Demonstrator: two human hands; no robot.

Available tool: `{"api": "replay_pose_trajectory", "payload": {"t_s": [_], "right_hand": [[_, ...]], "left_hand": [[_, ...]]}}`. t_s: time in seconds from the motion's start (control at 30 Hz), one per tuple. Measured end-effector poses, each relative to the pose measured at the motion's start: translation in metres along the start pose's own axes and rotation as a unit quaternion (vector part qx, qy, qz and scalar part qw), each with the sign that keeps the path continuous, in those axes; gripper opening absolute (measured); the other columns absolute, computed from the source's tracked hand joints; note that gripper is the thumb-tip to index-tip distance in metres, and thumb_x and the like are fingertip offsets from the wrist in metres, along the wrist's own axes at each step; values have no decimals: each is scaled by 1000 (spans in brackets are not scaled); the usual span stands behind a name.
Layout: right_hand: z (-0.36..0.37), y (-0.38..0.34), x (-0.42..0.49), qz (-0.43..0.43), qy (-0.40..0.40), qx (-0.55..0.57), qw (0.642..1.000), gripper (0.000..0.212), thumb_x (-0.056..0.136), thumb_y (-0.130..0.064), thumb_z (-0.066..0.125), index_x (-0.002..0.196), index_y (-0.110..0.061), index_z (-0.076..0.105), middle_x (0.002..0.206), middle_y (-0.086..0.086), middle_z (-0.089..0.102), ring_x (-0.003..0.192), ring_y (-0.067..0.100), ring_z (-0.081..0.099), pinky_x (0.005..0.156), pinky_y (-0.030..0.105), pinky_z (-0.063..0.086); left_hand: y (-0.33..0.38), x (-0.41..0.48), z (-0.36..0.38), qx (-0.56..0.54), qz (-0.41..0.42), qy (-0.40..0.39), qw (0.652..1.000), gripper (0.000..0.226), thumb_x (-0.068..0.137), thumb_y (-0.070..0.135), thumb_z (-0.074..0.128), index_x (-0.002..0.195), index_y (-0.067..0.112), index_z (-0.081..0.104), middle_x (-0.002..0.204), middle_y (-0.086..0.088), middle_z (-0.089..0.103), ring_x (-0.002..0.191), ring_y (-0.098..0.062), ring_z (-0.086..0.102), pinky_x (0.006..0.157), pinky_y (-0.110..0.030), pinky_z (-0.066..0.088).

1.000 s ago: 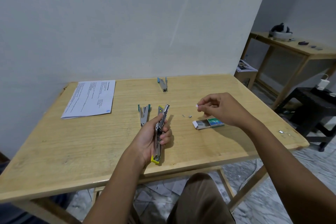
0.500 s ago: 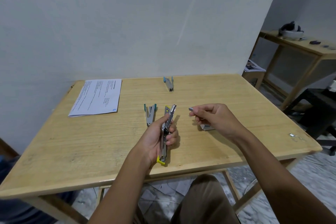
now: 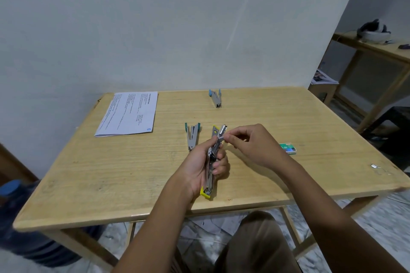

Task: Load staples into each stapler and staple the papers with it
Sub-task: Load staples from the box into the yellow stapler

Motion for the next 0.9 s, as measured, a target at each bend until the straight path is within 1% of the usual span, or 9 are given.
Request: {"api": "replay_pose_trajectory", "payload": {"t_s": [0.13, 0.3, 0.43, 0.5, 0.63, 0.73, 0.8, 0.87, 0.9], "right_hand": [[1, -1, 3, -4, 13, -28, 1000, 10, 89, -27, 72, 95, -25, 79, 84, -14, 75, 73, -9, 64, 69, 13, 45], [5, -5, 2, -12, 46, -19, 999, 12, 87, -24, 75, 97, -21, 79, 84, -15, 73, 74, -13, 63, 67, 4, 44], [7, -1, 0, 4, 81, 39, 996, 12, 85, -22, 77, 97, -22, 77, 83, -12, 74, 74, -8, 66, 65, 6, 47], [9, 1, 0, 13, 96, 65, 993, 10, 83, -21, 79, 93, -21, 76, 81, -9, 74, 73, -5, 67, 65, 9, 49], [15, 2, 0, 14, 90, 48, 995, 6, 85, -22, 77, 91, -22, 78, 78, -11, 74, 71, -5, 67, 64, 11, 48], [17, 3, 0, 14, 91, 27, 995, 7, 87, -23, 74, 92, -22, 79, 79, -12, 74, 75, 3, 69, 67, 17, 54], [19, 2, -1, 7, 89, 17, 996, 8, 88, -21, 73, 93, -22, 79, 78, -16, 73, 77, 4, 68, 68, 16, 53], [18, 0, -2, -5, 94, 10, 995, 9, 89, -21, 71, 95, -23, 78, 81, -18, 71, 78, 2, 66, 68, 11, 50], [16, -1, -4, -18, 100, 2, 995, 10, 90, -22, 70, 97, -24, 77, 84, -18, 71, 79, 2, 66, 69, 12, 49]], "left_hand": [[1, 2, -1, 6, 3, -4, 1000, 31, 101, 30, 48, 79, 8, 51, 58, -4, 42, 39, -12, 36, 32, -20, 30], [0, 3, -2, 0, 0, -2, 1000, 33, 101, 31, 48, 77, 9, 51, 57, -4, 42, 38, -12, 35, 32, -20, 30], [1, 4, -3, -12, 8, 3, 1000, 29, 101, 29, 49, 80, 9, 52, 59, -4, 41, 38, -12, 35, 31, -20, 30], [1, 5, -4, -19, 2, 1, 1000, 32, 100, 31, 49, 76, 9, 52, 59, -3, 40, 38, -12, 34, 31, -20, 31], [-2, 5, -7, -16, -19, 0, 1000, 40, 99, 36, 50, 69, 10, 50, 54, -3, 37, 38, -12, 33, 32, -21, 32], [-2, 5, -8, -11, -22, 4, 1000, 43, 99, 37, 50, 66, 9, 49, 57, -3, 31, 37, -13, 32, 32, -20, 32], [-1, 4, -7, -4, -25, 1, 1000, 46, 99, 38, 48, 64, 8, 48, 54, -3, 30, 36, -13, 32, 32, -20, 32], [0, 3, -6, -6, -19, 1, 1000, 45, 100, 38, 48, 66, 8, 49, 59, -3, 29, 36, -13, 32, 32, -20, 32], [1, 3, -5, -6, -15, 1, 1000, 43, 100, 37, 48, 68, 9, 50, 61, -3, 28, 36, -13, 33, 32, -19, 32]]}}
Point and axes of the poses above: each hand's wrist, its own x-axis towards the middle knuckle, its own z-axis out of the palm, y = z × x, the point moved 7 cm from there along x, towards the middle knuckle
